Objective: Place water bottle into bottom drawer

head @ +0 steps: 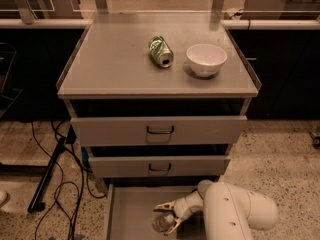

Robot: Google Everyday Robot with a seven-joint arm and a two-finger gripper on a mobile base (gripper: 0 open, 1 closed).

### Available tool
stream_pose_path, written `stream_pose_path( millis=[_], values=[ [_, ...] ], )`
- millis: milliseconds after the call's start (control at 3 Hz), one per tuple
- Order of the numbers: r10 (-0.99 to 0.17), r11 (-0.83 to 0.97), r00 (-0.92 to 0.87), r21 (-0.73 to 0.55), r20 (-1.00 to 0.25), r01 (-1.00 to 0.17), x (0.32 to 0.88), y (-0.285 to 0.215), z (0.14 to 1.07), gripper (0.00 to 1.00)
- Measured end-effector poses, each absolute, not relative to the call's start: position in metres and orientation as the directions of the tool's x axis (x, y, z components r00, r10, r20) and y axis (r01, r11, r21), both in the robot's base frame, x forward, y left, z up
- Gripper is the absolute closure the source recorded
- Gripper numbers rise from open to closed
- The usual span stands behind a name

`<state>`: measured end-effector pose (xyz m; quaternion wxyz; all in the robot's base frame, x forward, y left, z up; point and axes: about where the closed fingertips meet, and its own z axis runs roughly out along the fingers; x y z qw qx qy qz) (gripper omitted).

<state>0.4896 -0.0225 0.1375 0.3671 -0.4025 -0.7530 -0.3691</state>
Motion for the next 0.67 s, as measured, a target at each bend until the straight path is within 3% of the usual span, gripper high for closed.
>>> stream_pose_path(
  millis=[667],
  values=[
    [0.335, 0.404, -0.406, 0.260, 0.850, 0.877, 0.4895, -0.0224, 0.1374, 0.00]
  ],
)
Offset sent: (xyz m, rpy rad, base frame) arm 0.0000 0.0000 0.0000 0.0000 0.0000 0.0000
